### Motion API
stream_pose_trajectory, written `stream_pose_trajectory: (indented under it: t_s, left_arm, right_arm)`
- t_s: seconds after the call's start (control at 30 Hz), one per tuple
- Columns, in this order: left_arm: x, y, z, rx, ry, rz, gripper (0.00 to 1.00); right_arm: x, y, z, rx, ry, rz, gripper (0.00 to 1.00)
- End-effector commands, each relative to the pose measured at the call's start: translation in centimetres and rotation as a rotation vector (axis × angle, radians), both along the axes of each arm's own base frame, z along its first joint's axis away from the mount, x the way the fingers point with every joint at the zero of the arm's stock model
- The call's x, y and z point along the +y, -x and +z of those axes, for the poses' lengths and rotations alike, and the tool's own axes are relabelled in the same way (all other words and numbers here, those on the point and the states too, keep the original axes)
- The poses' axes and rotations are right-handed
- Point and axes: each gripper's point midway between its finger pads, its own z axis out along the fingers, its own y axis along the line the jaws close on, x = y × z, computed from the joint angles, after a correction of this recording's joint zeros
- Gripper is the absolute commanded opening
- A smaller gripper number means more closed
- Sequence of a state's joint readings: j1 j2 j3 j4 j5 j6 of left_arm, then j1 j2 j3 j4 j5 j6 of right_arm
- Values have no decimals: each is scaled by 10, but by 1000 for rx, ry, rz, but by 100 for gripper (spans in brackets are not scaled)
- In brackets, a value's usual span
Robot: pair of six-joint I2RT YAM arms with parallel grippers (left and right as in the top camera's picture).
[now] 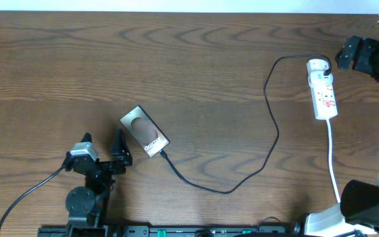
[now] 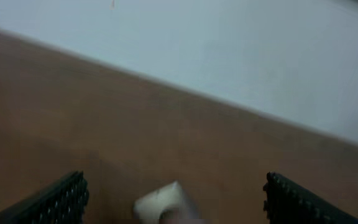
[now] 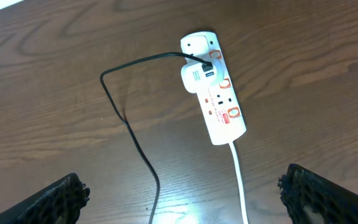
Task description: Plug charger to phone and switch on socket
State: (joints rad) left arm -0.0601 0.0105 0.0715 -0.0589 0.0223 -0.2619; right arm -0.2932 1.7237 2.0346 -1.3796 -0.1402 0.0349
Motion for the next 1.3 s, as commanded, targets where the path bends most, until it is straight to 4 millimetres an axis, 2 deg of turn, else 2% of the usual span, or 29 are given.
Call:
stream_pose_trajectory:
  t_s: [0.0,0.1,1.27]
  left_arm:
    - [2,3,-25,95,-17,8,89]
    - [2,7,-40,158,-21,7,89]
    - [2,6,-40,159,-21,8,89]
  right_arm:
    - [2,1,8,-19,4,-5,99]
    - [2,1,8,-20,4,-5,99]
    - [2,1,8,-19,4,-5,99]
